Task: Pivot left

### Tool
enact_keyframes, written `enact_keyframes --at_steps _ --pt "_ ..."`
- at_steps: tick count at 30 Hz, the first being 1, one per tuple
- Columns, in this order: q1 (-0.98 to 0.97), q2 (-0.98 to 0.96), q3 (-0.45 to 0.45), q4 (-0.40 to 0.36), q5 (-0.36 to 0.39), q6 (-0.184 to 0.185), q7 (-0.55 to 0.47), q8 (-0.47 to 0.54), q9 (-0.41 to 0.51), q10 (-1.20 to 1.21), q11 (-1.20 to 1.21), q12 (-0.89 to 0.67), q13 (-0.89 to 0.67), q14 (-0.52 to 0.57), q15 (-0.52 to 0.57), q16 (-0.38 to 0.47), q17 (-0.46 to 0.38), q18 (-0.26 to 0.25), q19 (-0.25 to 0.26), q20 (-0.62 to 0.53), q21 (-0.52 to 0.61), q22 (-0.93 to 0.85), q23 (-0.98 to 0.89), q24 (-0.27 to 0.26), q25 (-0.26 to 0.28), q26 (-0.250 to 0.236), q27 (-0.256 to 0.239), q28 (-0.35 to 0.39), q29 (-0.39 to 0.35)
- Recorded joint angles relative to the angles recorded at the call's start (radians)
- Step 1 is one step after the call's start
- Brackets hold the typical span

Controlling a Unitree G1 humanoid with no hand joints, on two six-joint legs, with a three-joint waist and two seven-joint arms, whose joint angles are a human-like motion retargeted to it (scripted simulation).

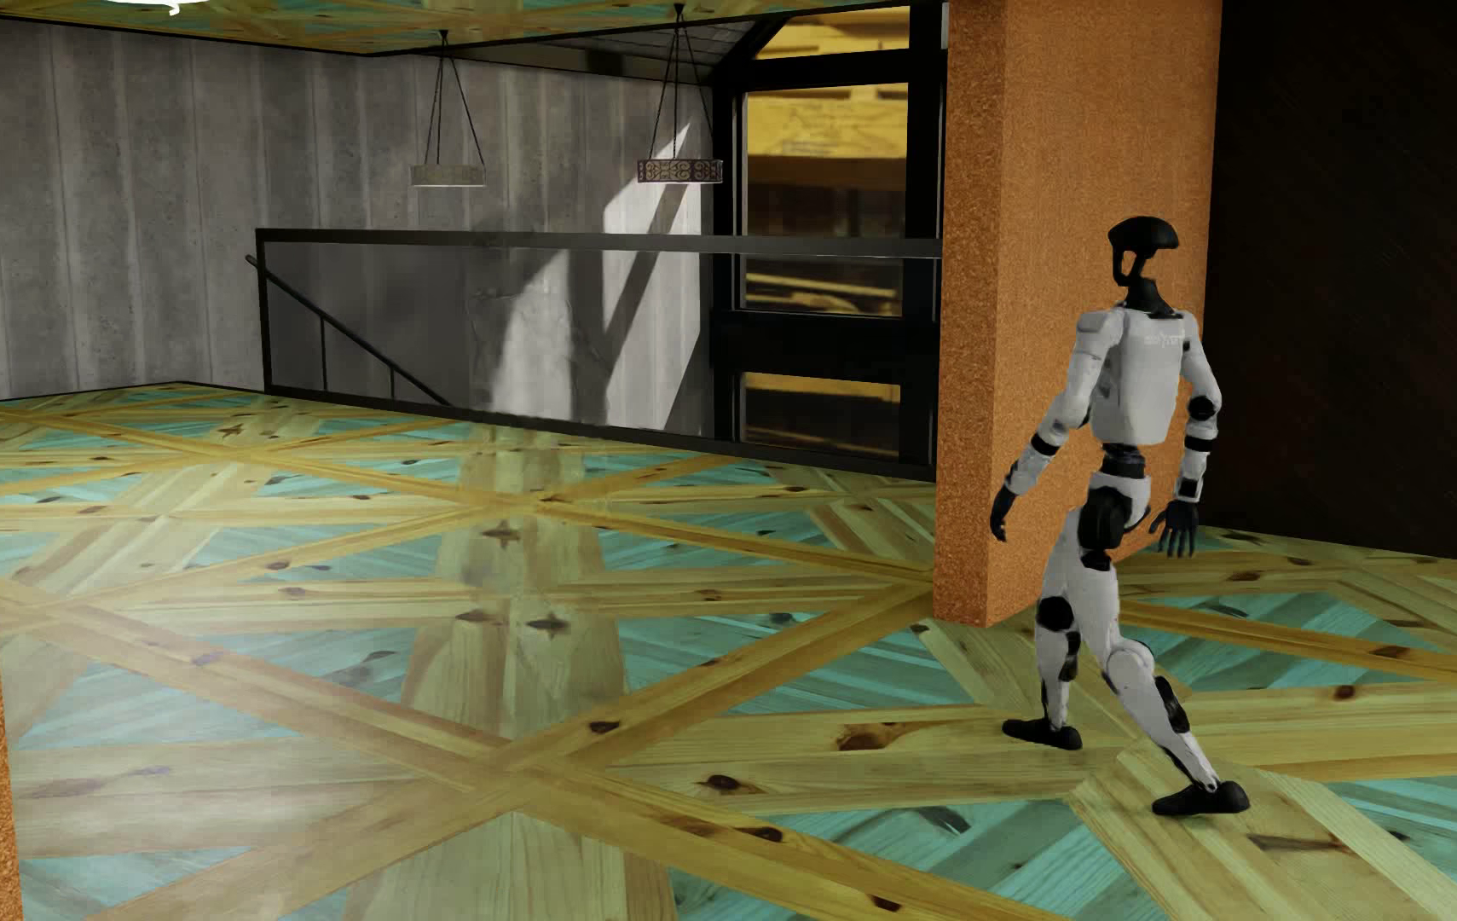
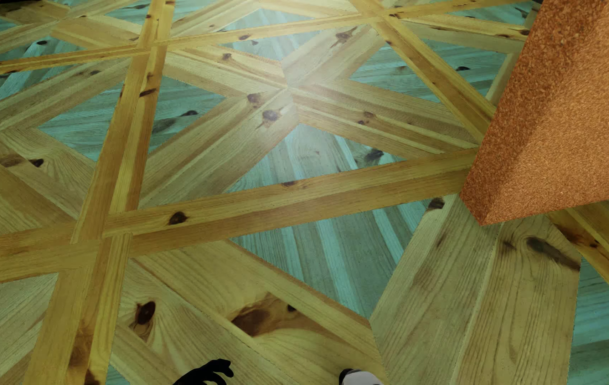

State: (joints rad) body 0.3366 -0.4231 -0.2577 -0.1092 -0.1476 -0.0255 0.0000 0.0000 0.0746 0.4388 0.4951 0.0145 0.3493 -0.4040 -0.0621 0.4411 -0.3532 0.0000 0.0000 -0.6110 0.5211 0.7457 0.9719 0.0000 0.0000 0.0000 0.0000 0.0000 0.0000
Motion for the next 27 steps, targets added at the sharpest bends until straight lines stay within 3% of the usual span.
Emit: enact_keyframes --at_steps 1,2,3,4,5,6,8,9,10,11,12,13,14,15,16,17,18,19,20,21,24,25,26,27 --pt "0.048 -0.019 -0.029 0.030 0.029 0.016 0.000 0.000 0.014 0.036 0.093 0.021 -0.008 0.054 0.008 0.002 -0.003 0.000 0.000 0.058 0.019 -0.030 0.013 0.000 0.000 0.000 0.000 0.000 0.000" --pt "0.038 -0.044 -0.049 0.059 0.048 0.034 0.000 0.000 -0.004 0.132 0.184 0.041 -0.007 0.176 0.066 -0.015 -0.002 0.000 0.000 0.087 0.025 -0.016 0.032 0.000 0.000 0.000 0.000 0.000 0.000" --pt "0.008 -0.014 -0.057 0.108 0.100 0.070 0.000 0.000 0.003 0.307 0.272 0.074 -0.010 0.386 0.032 -0.049 -0.001 0.000 0.000 0.100 0.024 0.017 0.060 0.000 0.000 0.000 0.000 0.000 0.000" --pt "-0.109 0.019 -0.034 0.101 0.134 0.066 0.000 0.000 0.001 0.566 0.287 0.104 -0.024 0.563 -0.023 -0.061 0.006 0.000 0.000 0.087 0.007 0.032 0.069 0.000 0.000 0.000 0.000 0.000 0.000" --pt "-0.230 0.089 -0.013 0.122 0.178 0.074 0.000 0.000 0.022 0.835 0.279 0.115 -0.027 0.569 -0.075 -0.075 0.013 0.000 0.000 0.061 -0.026 0.054 0.048 0.000 0.000 0.000 0.000 0.000 0.000" --pt "-0.349 0.186 0.024 0.119 0.169 0.060 0.000 0.000 0.041 0.991 0.243 0.115 -0.043 0.502 -0.099 -0.074 0.012 0.000 0.000 -0.015 -0.015 0.071 0.018 0.000 0.000 0.000 0.000 0.000 0.000" --pt "-0.547 0.335 0.156 0.083 0.142 0.001 0.000 0.000 0.053 0.914 0.162 0.189 -0.072 0.516 -0.123 -0.071 0.012 0.000 0.000 -0.036 -0.009 0.033 -0.068 0.000 0.000 0.000 0.000 0.000 0.000" --pt "-0.598 0.420 0.206 0.068 0.118 -0.010 0.000 0.000 0.064 0.711 0.127 0.193 -0.092 0.609 -0.137 -0.088 -0.002 0.000 0.000 -0.094 -0.005 0.128 -0.105 0.000 0.000 0.000 0.000 0.000 0.000" --pt "-0.661 0.476 0.255 0.069 0.119 -0.017 0.000 0.000 0.050 0.476 0.084 0.224 -0.103 0.667 -0.154 -0.098 -0.004 0.000 0.000 -0.053 -0.031 0.155 -0.151 0.000 0.000 0.000 0.000 0.000 0.000" --pt "-0.673 0.562 0.284 0.058 0.115 -0.021 0.000 0.000 0.041 0.225 0.043 0.248 -0.110 0.576 -0.185 -0.098 -0.012 0.000 0.000 -0.045 -0.047 0.183 -0.189 0.000 0.000 0.000 0.000 0.000 0.000" --pt "-0.669 0.625 0.299 0.048 0.135 -0.008 0.000 0.000 0.024 0.110 0.010 0.265 -0.123 0.176 -0.226 -0.092 -0.024 0.000 0.000 -0.075 -0.082 0.188 -0.227 0.000 0.000 0.000 0.000 0.000 0.000" --pt "-0.690 0.660 0.309 0.057 0.140 -0.002 0.000 0.000 -0.003 -0.278 0.008 0.288 -0.127 0.484 -0.286 -0.081 -0.039 0.000 0.000 -0.097 -0.112 0.187 -0.255 0.000 0.000 0.000 0.000 0.000 0.000" --pt "-0.709 0.690 0.321 0.059 0.157 0.008 0.000 0.000 -0.012 -0.334 0.010 0.309 -0.134 0.548 -0.326 -0.076 -0.047 0.000 0.000 -0.120 -0.139 0.197 -0.256 0.000 0.000 0.000 0.000 0.000 0.000" --pt "-0.745 0.722 0.339 0.044 0.153 -0.005 0.000 0.000 -0.003 0.053 0.034 0.318 -0.127 0.163 -0.337 -0.073 -0.041 0.000 0.000 -0.138 -0.174 0.210 -0.248 0.000 0.000 0.000 0.000 0.000 0.000" --pt "-0.750 0.744 0.344 0.011 0.146 -0.018 0.000 0.000 -0.003 0.089 0.092 0.329 -0.111 0.276 -0.303 -0.069 -0.032 0.000 0.000 -0.140 -0.209 0.220 -0.222 0.000 0.000 0.000 0.000 0.000 0.000" --pt "-0.751 0.692 0.339 -0.045 0.092 -0.064 0.000 0.000 -0.009 0.086 0.257 0.340 -0.099 0.451 -0.161 -0.066 -0.014 0.000 0.000 -0.125 -0.221 0.232 -0.191 0.000 0.000 0.000 0.000 0.000 0.000" --pt "-0.732 0.641 0.320 -0.087 0.048 -0.085 0.000 0.000 0.012 0.161 0.489 0.345 -0.075 0.573 0.043 -0.061 0.002 0.000 0.000 -0.136 -0.212 0.252 -0.143 0.000 0.000 0.000 0.000 0.000 0.000" --pt "-0.701 0.525 0.300 -0.121 0.017 -0.092 0.000 0.000 0.023 0.198 0.728 0.338 -0.056 0.600 0.036 -0.057 0.008 0.000 0.000 -0.120 -0.207 0.246 -0.119 0.000 0.000 0.000 0.000 0.000 0.000" --pt "-0.618 0.418 0.302 -0.138 0.000 -0.093 0.000 0.000 0.057 0.186 0.849 0.331 -0.049 0.588 -0.083 -0.050 0.010 0.000 0.000 -0.091 -0.185 0.219 -0.101 0.000 0.000 0.000 0.000 0.000 0.000" --pt "-0.553 0.316 0.256 -0.130 0.009 -0.065 0.000 0.000 0.061 0.165 0.822 0.312 -0.046 0.536 -0.129 -0.054 0.011 0.000 0.000 -0.062 -0.160 0.204 -0.070 0.000 0.000 0.000 0.000 0.000 0.000" --pt "-0.375 0.188 0.112 -0.119 0.018 0.017 0.000 0.000 0.058 0.114 0.273 0.249 0.019 0.344 -0.140 -0.038 -0.017 0.000 0.000 -0.026 -0.168 0.093 -0.067 0.000 0.000 0.000 0.000 0.000 0.000" --pt "-0.324 0.186 0.100 -0.119 0.013 0.030 0.000 0.000 0.053 0.097 0.072 0.231 0.042 0.286 0.097 -0.032 -0.018 0.000 0.000 0.010 -0.156 0.057 -0.067 0.000 0.000 0.000 0.000 0.000 0.000" --pt "-0.321 0.127 0.085 -0.103 -0.003 0.047 0.000 0.000 0.023 0.115 0.012 0.212 0.066 0.217 0.401 -0.018 -0.016 0.000 0.000 0.045 -0.167 0.026 -0.060 0.000 0.000 0.000 0.000 0.000 0.000" --pt "-0.271 0.106 0.066 -0.102 -0.031 0.041 0.000 0.000 0.016 0.131 0.041 0.200 0.092 0.142 0.489 0.000 -0.014 0.000 0.000 0.068 -0.159 -0.002 -0.058 0.000 0.000 0.000 0.000 0.000 0.000"
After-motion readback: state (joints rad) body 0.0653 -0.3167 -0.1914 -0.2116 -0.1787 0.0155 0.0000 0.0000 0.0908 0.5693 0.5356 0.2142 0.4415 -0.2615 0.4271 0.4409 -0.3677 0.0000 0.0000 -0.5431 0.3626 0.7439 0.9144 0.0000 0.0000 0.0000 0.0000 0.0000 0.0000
